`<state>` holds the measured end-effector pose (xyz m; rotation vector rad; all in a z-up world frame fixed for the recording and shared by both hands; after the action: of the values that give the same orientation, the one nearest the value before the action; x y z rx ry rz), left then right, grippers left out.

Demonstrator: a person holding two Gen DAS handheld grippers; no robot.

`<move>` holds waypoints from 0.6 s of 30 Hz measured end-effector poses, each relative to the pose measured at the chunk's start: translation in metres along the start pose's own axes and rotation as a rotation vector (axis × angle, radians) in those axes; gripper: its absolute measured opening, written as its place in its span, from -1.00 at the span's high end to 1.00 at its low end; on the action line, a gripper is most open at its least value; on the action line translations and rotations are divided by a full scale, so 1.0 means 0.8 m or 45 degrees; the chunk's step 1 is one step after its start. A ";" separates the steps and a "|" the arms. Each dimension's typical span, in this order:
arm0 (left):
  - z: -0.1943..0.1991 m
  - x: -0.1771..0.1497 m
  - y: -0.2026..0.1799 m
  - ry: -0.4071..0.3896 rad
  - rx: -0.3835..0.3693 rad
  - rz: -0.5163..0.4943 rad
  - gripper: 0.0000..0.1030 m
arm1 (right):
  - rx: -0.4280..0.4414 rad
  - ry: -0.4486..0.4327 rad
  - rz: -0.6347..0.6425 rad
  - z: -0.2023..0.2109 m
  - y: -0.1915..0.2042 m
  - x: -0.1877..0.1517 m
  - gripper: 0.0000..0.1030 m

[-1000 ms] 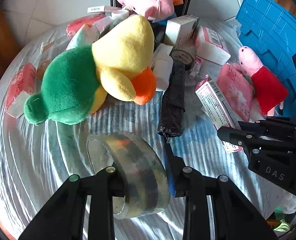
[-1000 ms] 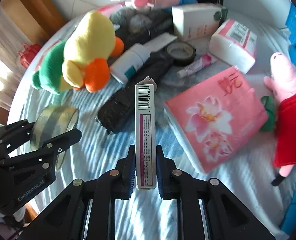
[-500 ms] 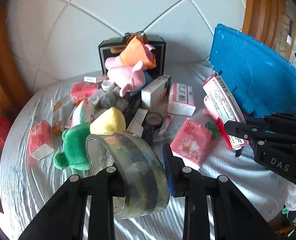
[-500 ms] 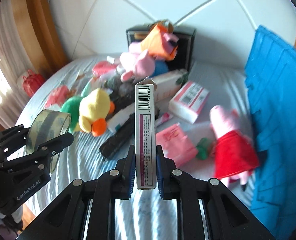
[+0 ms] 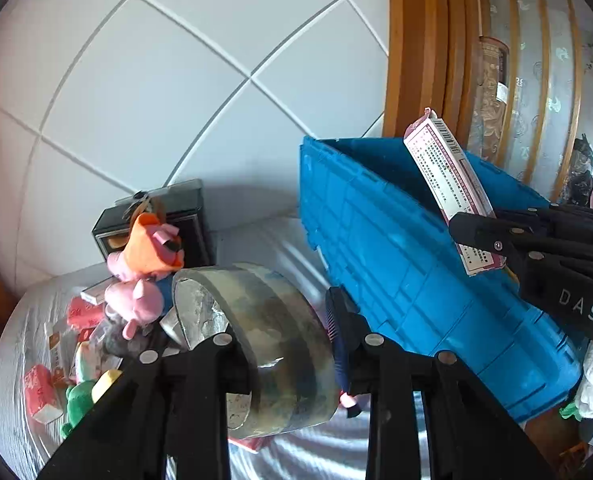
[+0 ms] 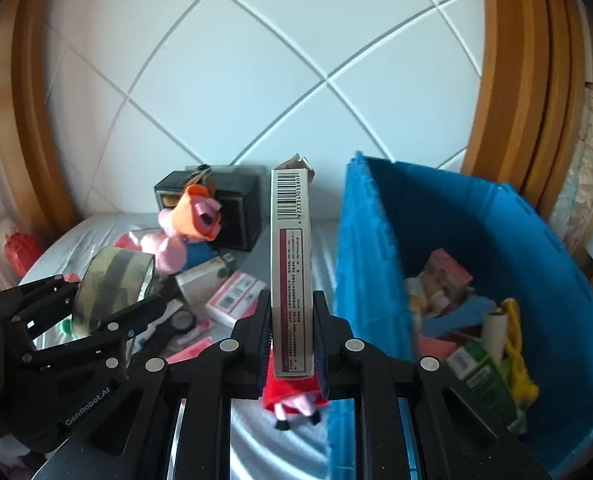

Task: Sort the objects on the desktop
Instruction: 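Grasp the long white barcode box with the right tool while the left tool lifts the tape roll, then carry the tape roll and white box over the blue bin and open both tools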

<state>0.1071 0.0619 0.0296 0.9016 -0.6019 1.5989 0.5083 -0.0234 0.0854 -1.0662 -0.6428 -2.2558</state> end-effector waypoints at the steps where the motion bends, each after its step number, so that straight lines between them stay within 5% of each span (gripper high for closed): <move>1: 0.000 0.011 -0.016 -0.008 -0.017 -0.009 0.47 | -0.025 -0.007 -0.008 0.006 -0.019 0.004 0.65; 8: -0.024 0.085 -0.135 -0.032 -0.084 -0.102 0.47 | -0.153 -0.024 -0.057 0.028 -0.152 0.023 0.65; 18: -0.115 0.132 -0.280 0.124 -0.155 -0.170 0.47 | -0.289 0.048 -0.128 0.003 -0.321 0.013 0.65</move>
<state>0.2974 0.2450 0.0436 0.7534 -0.5528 1.4616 0.3351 0.1627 0.0484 -1.1163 -0.4407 -2.4757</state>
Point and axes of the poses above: each gripper's, at about its wrist camera, not at the fingertips, and z roughly against the way its jaws point, y to its left, x to its top, the point moved 5 cm from there along -z, roughly the way its jaws point, and after that the axes turned 3 degrees about x, right-handed, at the moved point
